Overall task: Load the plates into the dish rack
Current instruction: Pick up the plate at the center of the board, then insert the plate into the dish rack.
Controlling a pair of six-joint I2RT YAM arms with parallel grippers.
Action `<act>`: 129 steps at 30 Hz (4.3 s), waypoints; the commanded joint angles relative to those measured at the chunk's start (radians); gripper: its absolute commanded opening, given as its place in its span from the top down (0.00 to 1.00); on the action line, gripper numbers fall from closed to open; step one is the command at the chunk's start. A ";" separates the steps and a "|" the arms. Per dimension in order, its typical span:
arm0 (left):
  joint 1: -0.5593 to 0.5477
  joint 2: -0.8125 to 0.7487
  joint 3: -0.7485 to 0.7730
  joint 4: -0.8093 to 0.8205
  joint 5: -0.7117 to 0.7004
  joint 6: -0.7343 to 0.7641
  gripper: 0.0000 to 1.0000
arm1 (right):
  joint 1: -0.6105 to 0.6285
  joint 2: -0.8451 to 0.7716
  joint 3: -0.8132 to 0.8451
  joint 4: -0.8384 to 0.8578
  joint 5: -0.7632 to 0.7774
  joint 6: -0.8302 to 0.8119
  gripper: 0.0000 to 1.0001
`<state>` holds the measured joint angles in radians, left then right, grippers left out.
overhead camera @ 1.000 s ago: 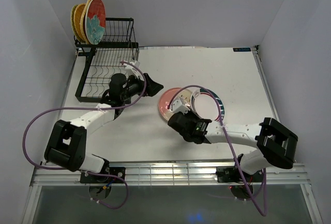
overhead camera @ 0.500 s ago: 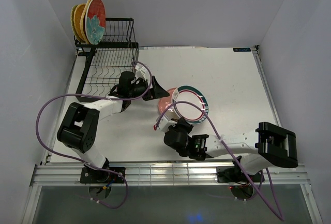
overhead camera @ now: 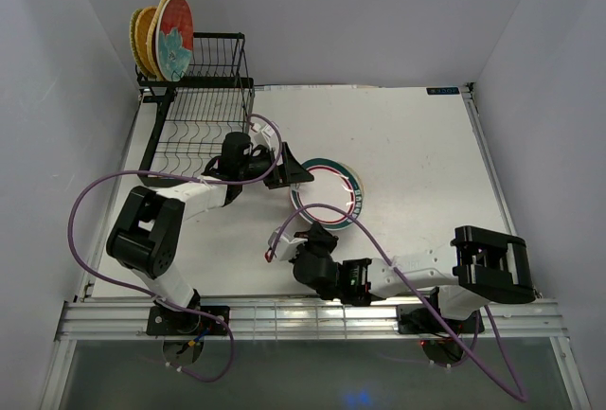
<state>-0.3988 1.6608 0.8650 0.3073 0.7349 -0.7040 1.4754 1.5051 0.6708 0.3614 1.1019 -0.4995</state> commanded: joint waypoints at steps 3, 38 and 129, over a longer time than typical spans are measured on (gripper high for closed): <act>-0.009 0.001 0.029 0.012 0.027 -0.009 0.04 | 0.049 0.024 -0.005 0.158 0.036 -0.114 0.92; -0.043 -0.006 0.014 0.041 0.009 0.069 1.00 | 0.063 0.155 0.038 0.226 0.082 -0.215 0.91; 0.164 -0.280 0.594 0.085 -0.927 1.011 1.00 | -0.537 -0.625 -0.185 0.074 -0.169 0.665 0.09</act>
<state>-0.2386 1.3842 1.3922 0.2741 -0.1650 0.2028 0.9428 0.9127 0.4931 0.4049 0.9318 0.1490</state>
